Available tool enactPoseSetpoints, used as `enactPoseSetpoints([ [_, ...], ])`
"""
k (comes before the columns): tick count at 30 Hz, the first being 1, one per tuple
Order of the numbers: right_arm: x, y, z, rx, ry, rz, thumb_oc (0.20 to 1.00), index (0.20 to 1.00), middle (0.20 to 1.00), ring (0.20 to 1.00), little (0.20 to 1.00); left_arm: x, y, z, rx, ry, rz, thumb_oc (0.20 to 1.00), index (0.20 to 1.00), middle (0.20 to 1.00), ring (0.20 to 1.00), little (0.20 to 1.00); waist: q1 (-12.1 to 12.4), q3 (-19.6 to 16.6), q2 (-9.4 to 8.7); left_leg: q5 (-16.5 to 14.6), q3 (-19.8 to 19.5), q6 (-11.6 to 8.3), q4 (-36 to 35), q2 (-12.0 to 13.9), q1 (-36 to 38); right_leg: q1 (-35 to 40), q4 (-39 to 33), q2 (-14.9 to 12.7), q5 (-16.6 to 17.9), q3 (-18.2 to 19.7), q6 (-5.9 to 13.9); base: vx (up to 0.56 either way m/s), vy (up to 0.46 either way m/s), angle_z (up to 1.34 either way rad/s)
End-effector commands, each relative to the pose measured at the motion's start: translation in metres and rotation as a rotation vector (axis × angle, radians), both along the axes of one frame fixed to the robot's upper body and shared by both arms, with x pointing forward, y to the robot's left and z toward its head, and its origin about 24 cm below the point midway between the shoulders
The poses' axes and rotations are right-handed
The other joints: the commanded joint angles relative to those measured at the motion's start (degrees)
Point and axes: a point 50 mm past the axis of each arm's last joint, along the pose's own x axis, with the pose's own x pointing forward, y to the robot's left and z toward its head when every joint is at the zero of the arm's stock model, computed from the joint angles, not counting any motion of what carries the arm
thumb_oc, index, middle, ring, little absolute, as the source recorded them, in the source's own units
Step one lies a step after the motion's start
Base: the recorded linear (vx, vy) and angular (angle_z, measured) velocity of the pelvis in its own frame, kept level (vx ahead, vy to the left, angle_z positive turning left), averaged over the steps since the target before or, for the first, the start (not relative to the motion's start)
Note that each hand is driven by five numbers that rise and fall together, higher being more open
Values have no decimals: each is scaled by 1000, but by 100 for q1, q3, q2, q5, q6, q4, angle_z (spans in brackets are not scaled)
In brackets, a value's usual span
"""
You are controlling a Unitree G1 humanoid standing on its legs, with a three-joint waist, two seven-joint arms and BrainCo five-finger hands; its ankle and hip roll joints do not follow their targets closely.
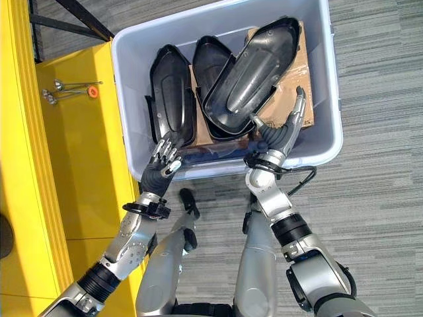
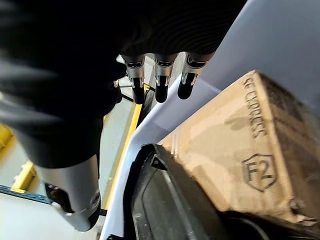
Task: Move parts from the plastic box to the shelf.
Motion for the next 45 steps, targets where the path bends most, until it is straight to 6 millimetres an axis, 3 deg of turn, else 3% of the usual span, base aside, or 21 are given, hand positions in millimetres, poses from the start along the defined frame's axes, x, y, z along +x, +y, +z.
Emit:
enactPoseSetpoints([
  [1,-5,6,29,47,-172,65,1000,1000,1000,1000,1000,-10,-6,10,-1,-89,-11,1000,1000,1000,1000,1000,13,-107,294,-828,-491,-12,486,-228,-220,180,145,370,-634,82,-45,0,0,0],
  [6,-7,5,29,200,-165,108,1000,1000,1000,1000,1000,-11,-5,10,-3,-85,12,1000,1000,1000,1000,1000,8,-107,275,-825,-494,-16,512,-252,-261,172,153,371,-629,78,-44,-1,6,0],
  [18,3,-4,-11,494,-4,157,1000,1000,1000,1000,1000,-11,-7,7,-4,-69,-17,1000,1000,1000,1000,1000,80,-107,261,-865,-523,10,658,-278,-374,144,218,362,-638,55,-76,1,3,2],
  [21,6,-6,-16,530,20,189,1000,1000,1000,1000,1000,-10,-7,3,-118,-1,-50,1000,1000,1000,1000,1000,114,-107,249,-877,-546,22,705,-292,-439,106,246,365,-638,31,-75,-2,5,4],
  [34,13,4,-2,501,-5,235,1000,1000,1000,1000,1000,-12,-3,8,-39,-46,1,1000,1000,1000,1000,1000,318,-107,275,-879,-601,83,814,-388,-650,32,337,330,-643,-104,-82,-4,25,5],
  [45,22,-10,15,396,13,111,1000,1000,1000,1000,1000,-11,1,12,-40,-49,-9,1000,1000,1000,1000,1000,466,-107,242,-965,-652,137,1004,-453,-732,104,431,257,-673,-193,-68,8,29,5],
])
